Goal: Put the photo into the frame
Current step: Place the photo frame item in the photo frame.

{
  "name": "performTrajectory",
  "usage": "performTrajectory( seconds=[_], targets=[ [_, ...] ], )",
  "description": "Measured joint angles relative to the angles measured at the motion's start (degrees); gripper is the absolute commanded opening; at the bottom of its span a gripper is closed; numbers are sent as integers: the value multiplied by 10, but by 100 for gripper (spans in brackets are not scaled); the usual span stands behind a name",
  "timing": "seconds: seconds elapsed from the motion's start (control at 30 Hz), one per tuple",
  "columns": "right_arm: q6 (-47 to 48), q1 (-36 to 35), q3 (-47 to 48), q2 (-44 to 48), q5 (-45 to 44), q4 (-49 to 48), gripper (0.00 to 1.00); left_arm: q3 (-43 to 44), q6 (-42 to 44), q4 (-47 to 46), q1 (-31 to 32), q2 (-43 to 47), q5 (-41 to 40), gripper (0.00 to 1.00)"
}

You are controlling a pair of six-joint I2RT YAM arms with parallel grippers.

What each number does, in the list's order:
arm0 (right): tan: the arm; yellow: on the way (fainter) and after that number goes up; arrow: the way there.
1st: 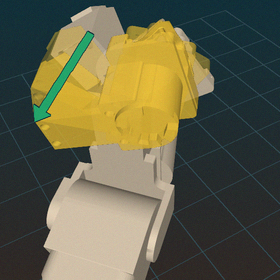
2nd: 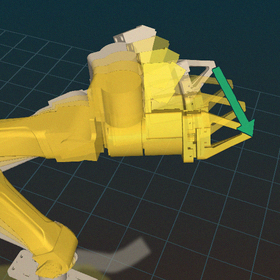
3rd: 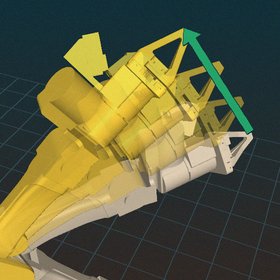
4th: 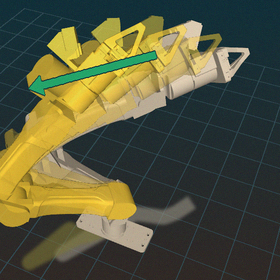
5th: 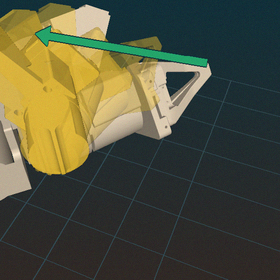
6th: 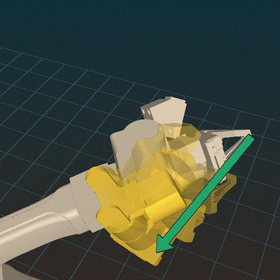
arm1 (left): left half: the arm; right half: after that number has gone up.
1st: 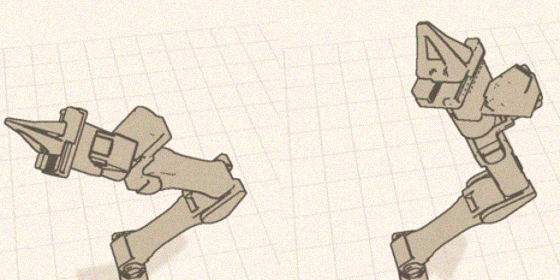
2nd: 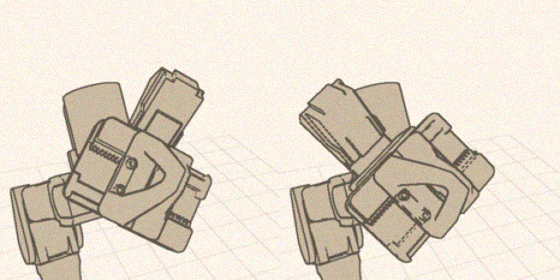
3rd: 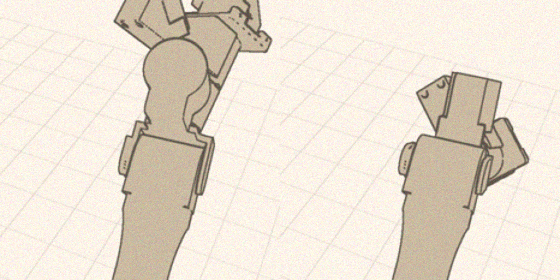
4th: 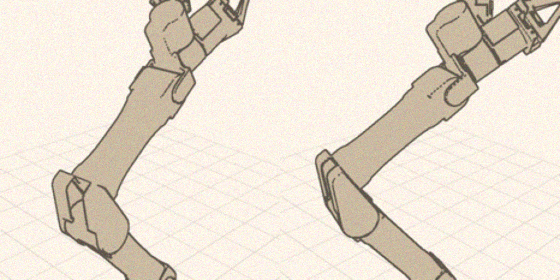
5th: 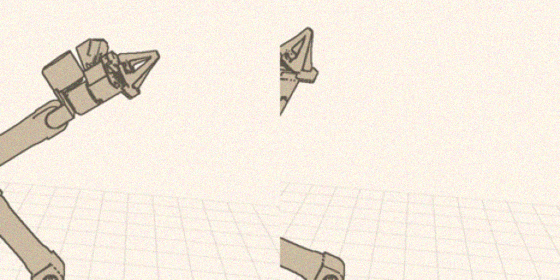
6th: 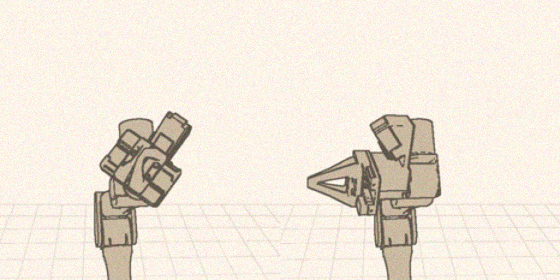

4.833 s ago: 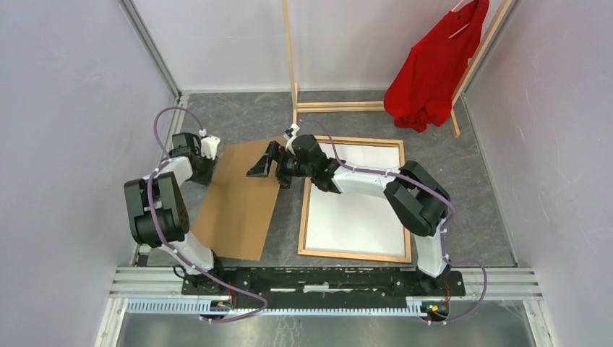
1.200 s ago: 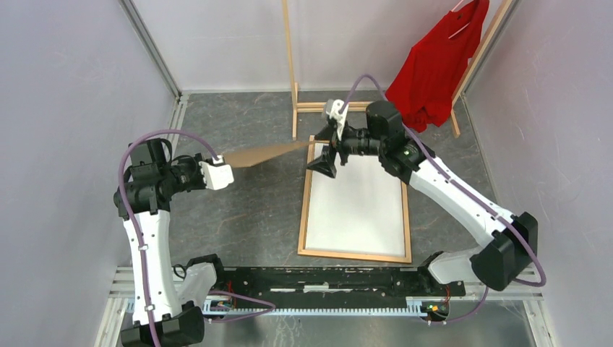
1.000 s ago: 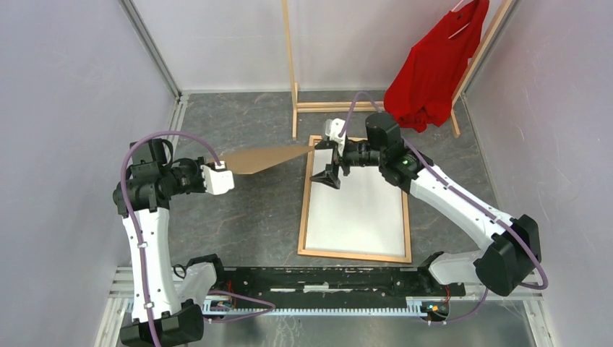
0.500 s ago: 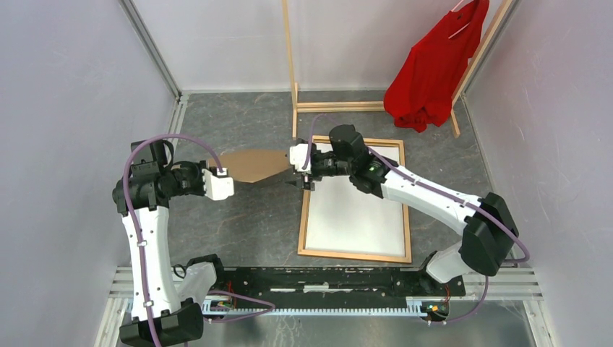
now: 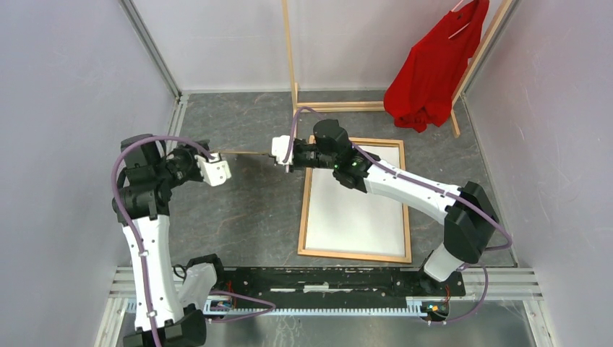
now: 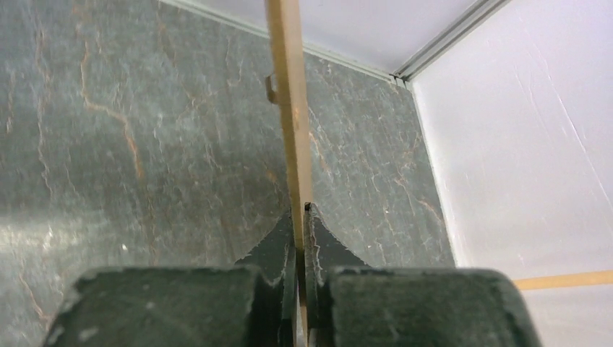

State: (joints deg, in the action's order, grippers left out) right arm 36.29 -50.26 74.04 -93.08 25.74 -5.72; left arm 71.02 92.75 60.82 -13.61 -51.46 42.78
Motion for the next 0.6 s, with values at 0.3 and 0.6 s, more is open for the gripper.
performTrajectory(
  seconds=[0.3, 0.6],
  targets=[
    [-203, 20, 22, -5, -53, -44, 0, -11, -485, -396, 6, 20, -23, 100],
    [-520, 128, 80, -21, 11, -67, 0, 181, -779, -488, 6, -108, -164, 100]
  ],
)
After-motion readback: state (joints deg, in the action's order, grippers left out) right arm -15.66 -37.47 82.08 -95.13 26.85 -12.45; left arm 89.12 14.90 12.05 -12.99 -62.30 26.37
